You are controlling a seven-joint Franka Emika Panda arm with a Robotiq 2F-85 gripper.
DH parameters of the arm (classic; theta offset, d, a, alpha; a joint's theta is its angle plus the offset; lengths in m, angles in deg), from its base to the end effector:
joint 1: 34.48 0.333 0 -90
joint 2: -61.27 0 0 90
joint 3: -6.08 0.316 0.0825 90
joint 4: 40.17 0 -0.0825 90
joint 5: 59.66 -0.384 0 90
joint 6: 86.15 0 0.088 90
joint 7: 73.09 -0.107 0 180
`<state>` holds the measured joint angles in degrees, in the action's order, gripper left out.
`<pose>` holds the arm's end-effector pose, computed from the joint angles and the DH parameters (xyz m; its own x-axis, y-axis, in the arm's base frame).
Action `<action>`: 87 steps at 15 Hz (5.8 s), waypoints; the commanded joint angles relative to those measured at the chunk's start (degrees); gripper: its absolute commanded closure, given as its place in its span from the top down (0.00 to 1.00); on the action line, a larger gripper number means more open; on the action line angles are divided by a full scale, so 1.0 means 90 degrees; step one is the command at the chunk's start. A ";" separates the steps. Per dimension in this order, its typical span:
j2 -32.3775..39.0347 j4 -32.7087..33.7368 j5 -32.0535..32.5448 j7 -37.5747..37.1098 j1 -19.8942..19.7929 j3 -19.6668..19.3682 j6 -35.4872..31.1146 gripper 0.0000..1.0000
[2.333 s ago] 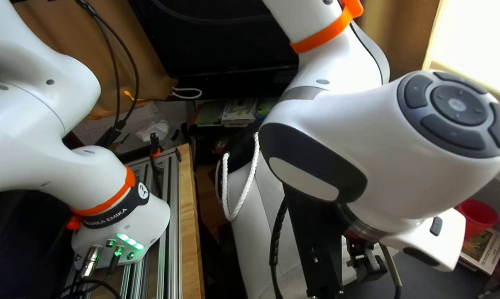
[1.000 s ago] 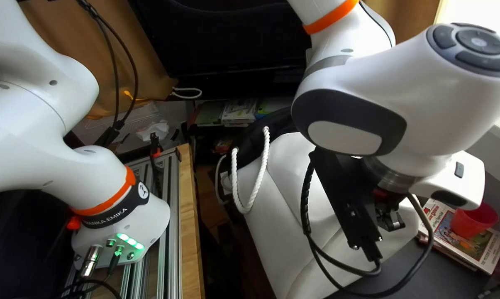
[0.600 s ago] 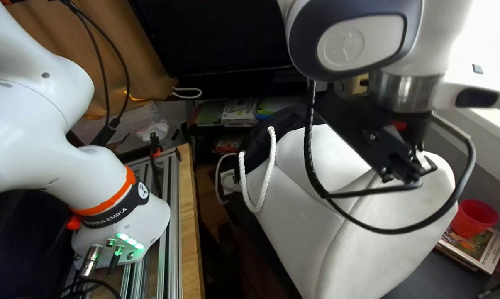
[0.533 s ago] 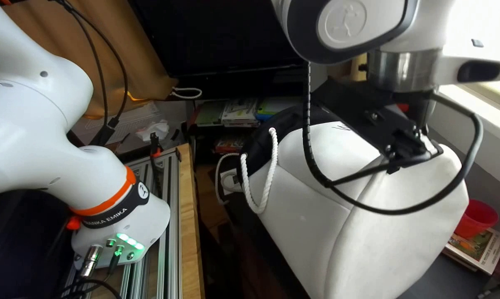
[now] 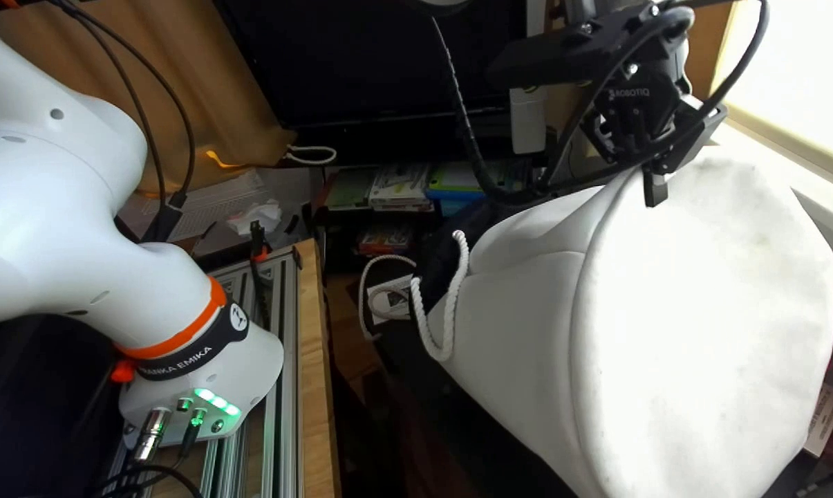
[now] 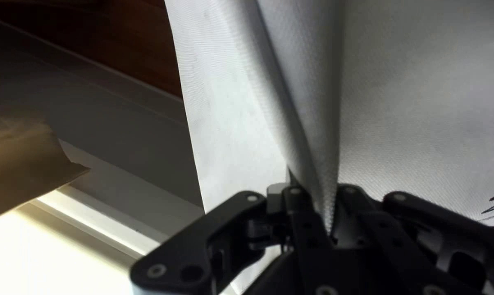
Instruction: Turn the bag upside down
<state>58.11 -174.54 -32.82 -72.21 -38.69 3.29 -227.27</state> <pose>0.5094 -0.0620 0.3717 0.9627 0.2495 0.1047 0.2013 -0.9190 0.3389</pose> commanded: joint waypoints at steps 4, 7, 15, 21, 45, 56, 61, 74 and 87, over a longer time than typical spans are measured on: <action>-0.0609 -0.0516 0.1182 -0.1586 0.0206 0.0528 0.0130 0.02; -0.0668 -0.0520 0.2127 -0.2551 0.0294 0.0817 0.0278 0.02; -0.0415 -0.0374 0.2720 -0.3141 0.0470 0.0933 0.0358 0.09; -0.0783 -0.0470 0.3909 -0.3336 0.0758 0.1321 0.1297 0.02; 0.0204 -0.0599 0.5871 -0.5247 0.2282 0.2258 0.4060 0.02; 0.0559 -0.0663 0.5741 -0.5307 0.2406 0.2301 0.4353 0.94; 0.0578 -0.0619 0.5835 -0.5316 0.2329 0.2225 0.4038 1.00; 0.0701 -0.0248 0.3926 -0.4305 0.2120 0.2041 0.2058 1.00; 0.0115 0.0054 -0.0417 -0.1993 0.1859 0.1726 0.1088 1.00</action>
<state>61.75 -174.04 -28.70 -94.97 -21.49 19.42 -217.86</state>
